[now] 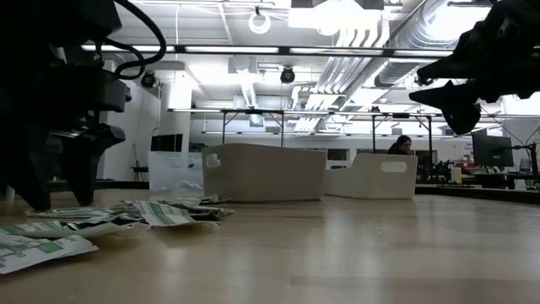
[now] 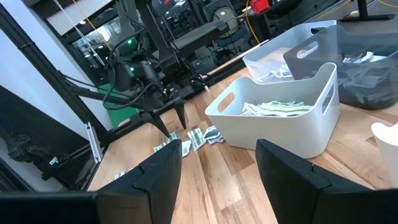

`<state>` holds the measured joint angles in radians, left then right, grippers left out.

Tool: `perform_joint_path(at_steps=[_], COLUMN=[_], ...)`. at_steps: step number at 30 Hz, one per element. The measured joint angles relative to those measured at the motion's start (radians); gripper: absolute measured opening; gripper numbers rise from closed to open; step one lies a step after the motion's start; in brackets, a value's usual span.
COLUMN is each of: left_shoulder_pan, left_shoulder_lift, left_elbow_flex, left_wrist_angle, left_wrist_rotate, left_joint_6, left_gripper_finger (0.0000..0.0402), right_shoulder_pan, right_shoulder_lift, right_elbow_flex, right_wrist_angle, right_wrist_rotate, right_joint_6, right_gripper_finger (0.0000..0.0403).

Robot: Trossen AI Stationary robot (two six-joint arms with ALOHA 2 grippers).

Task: Pick & Place First Aid Supplies
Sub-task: Put the bandage pack into the gray bin

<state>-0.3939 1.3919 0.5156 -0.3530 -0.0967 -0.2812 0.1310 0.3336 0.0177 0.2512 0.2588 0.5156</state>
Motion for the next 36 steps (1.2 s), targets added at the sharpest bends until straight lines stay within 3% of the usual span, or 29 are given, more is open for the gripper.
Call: perform_joint_path(at_steps=[6,14,20,32,36], left_shoulder_pan=[0.0,0.002,0.002,0.001,0.0], left_shoulder_lift=[0.024,0.026,0.026,-0.01,-0.044], left_elbow_flex=[0.001,-0.002,-0.002,0.004,0.031], left_wrist_angle=[-0.002,-0.008,-0.013,-0.052,-0.112], left_wrist_rotate=[0.003,0.008,0.018,0.077,0.095], left_joint_6=[-0.012,-0.033,-0.039,-0.041,-0.038], left_gripper_finger=[0.0223,0.0128,0.0078,0.0006,0.0005], right_shoulder_pan=[0.0,0.0,0.0,0.0,0.0], right_shoulder_lift=[0.0,0.0,0.0,0.0,0.0], right_elbow_flex=[0.0,0.0,0.0,0.0,0.0], right_wrist_angle=[-0.001,0.0,0.0,0.0,0.0], right_wrist_rotate=[0.0,0.0,0.0,0.0,0.0], right_joint_6=[0.0,0.0,0.0,0.0,0.0], right_gripper_finger=[0.02,0.02,0.02,0.02,0.02])
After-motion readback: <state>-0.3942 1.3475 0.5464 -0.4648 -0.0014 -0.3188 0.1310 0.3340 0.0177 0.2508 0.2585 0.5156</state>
